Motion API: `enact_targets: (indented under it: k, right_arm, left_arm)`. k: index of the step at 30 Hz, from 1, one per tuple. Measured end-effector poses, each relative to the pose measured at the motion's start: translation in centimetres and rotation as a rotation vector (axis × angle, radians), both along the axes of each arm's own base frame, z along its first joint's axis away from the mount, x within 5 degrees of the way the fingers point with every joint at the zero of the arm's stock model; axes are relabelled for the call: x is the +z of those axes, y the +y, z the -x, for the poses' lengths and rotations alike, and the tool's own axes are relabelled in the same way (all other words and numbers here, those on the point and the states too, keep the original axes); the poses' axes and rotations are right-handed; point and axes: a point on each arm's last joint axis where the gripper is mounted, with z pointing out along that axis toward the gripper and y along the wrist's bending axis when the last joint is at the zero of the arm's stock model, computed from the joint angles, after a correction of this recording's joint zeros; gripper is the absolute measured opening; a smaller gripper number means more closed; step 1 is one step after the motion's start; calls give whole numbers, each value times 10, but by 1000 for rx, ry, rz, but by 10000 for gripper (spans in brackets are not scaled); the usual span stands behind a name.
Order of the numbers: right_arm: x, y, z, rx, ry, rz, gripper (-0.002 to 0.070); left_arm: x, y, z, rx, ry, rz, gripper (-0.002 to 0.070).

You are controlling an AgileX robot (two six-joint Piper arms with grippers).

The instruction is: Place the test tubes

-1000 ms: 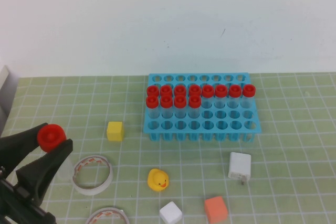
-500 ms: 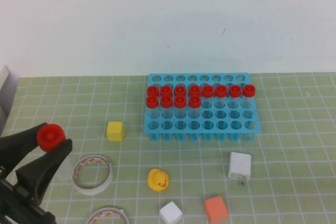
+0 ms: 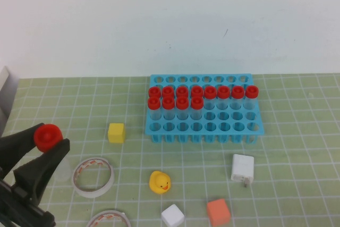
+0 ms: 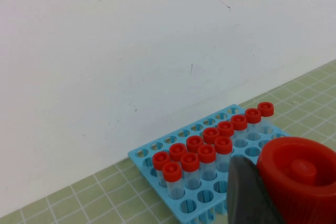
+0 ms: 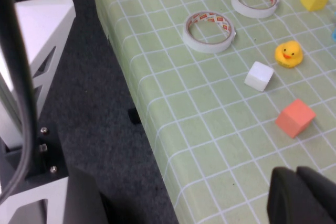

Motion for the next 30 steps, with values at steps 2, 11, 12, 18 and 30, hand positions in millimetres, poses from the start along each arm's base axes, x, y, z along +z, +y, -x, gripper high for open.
enact_targets:
  k: [2,11,12,18,30]
  right_arm:
    - [0,0,0,-1,-1,1,-1]
    - [-1,0,0,0,2,7,-1]
    - [-1,0,0,0,2,7,-1]
    - [-1,0,0,0,2,7,-1]
    - [0,-1,0,0,2,5,-1]
  left_arm:
    - [0,0,0,5,1,-1,264]
    - [0,1,0,9,-13,-24,264]
    - [0,1,-1,9,-15,-26,264]
    - [-1,4,-2,50,-13,-40,264]
    - [-2,12,-6,145,35,24,264]
